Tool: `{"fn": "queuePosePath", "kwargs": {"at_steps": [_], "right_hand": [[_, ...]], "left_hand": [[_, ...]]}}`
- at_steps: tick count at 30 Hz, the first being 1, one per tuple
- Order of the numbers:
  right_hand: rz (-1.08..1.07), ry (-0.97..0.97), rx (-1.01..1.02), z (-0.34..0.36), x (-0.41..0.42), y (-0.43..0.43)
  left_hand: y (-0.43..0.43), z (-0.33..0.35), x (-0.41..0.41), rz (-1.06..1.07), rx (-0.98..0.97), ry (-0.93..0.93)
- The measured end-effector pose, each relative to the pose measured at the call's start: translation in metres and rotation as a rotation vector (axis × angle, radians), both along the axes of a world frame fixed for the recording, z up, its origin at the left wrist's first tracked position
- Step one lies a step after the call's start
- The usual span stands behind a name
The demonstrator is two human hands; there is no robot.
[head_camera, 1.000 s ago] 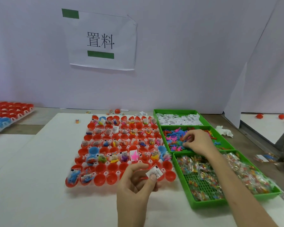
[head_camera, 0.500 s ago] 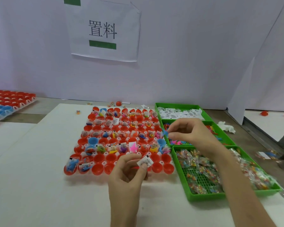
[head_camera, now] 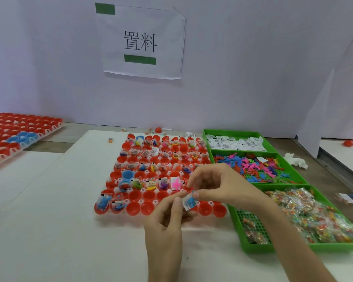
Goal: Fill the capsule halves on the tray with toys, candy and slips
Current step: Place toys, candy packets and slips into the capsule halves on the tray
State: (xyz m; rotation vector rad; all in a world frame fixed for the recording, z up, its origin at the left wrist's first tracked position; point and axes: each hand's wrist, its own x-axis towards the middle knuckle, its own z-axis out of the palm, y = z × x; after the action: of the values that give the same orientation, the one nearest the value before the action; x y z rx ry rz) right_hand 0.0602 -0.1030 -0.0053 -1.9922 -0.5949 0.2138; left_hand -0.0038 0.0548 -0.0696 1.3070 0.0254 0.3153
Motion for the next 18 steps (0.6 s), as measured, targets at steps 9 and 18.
{"fn": "queuePosePath", "kwargs": {"at_steps": [9, 18], "right_hand": [[-0.034, -0.065, -0.067, -0.006, -0.001, 0.015], [-0.128, -0.251, -0.032, -0.011, -0.005, 0.049]], "left_hand": [[0.002, -0.004, 0.001, 0.155, -0.008, -0.039], [0.002, -0.001, -0.001, 0.380, -0.108, -0.068]]}}
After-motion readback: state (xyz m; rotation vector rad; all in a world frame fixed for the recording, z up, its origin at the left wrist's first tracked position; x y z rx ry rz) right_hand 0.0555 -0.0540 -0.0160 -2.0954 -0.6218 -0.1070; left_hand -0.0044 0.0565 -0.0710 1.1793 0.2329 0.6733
